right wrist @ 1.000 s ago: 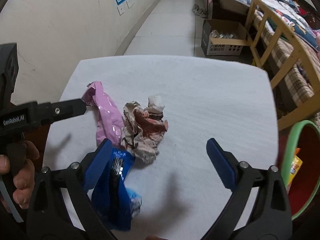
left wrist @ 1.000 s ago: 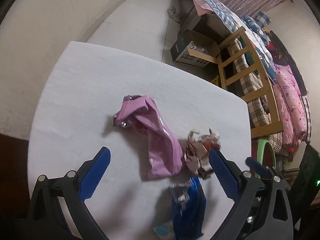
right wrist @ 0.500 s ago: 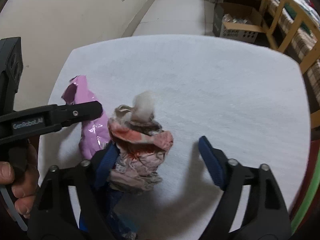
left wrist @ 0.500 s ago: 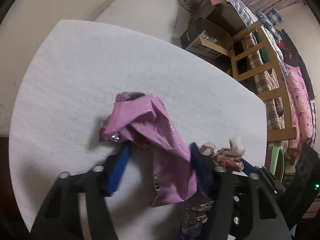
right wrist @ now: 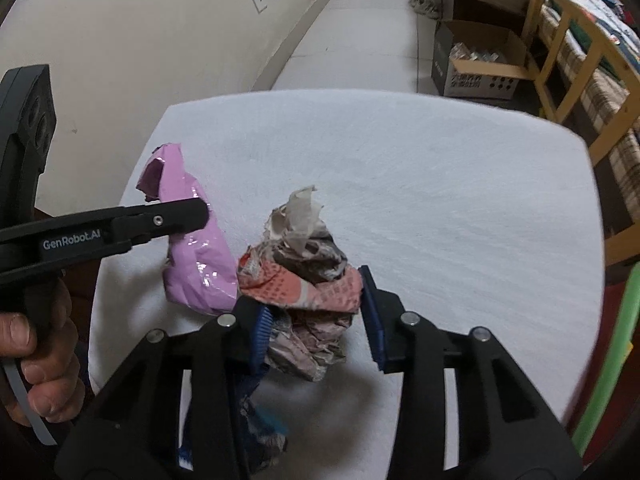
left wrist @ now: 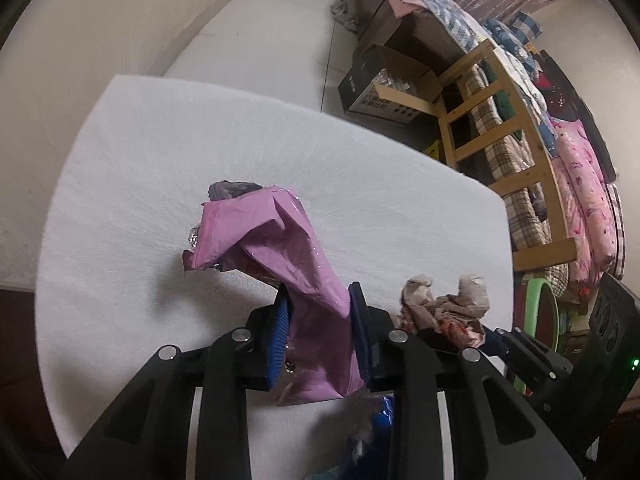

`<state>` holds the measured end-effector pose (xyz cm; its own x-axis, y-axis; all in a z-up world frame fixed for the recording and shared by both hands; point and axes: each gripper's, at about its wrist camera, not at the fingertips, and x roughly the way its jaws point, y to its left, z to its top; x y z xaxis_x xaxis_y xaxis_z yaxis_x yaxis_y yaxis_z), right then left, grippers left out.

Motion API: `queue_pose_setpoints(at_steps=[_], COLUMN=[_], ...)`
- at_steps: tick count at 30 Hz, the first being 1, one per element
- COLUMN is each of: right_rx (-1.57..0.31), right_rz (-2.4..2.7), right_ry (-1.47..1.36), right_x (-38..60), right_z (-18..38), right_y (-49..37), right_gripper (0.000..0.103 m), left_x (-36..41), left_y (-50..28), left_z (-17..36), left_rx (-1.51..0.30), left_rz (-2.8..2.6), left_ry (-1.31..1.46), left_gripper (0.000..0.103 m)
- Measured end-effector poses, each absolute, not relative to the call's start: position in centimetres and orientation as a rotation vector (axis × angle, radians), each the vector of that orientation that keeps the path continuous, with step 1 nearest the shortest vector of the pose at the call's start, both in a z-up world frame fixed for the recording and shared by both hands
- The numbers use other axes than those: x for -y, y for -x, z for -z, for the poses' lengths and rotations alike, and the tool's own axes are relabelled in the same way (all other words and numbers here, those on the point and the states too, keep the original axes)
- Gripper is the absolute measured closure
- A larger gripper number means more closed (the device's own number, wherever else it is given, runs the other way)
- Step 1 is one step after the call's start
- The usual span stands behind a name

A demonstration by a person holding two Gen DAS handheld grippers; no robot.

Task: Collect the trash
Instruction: 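Grasp the crumpled paper with the right gripper while the left grasps the pink wrapper, then carry the crumpled paper and pink wrapper over the green bin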

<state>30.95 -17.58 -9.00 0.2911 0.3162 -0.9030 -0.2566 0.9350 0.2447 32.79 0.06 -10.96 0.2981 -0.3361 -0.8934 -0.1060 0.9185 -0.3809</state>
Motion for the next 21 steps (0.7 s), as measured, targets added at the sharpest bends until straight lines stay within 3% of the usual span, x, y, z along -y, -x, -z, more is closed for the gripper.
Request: queue_pose_setpoints(at_steps=[21], right_rx=[-1.031], right_rz=[-0.276], right_ry=[-0.089], right_x=[24.1], right_z=[-0.9], right_y=[-21.9], right_gripper=[0.064], left_x=[3.9], left_y=[-24.5], left_z=[-0.3], left_rx=[-1.103], left_rz=[0.247], left_ry=[0.269], left_gripper=[0.077])
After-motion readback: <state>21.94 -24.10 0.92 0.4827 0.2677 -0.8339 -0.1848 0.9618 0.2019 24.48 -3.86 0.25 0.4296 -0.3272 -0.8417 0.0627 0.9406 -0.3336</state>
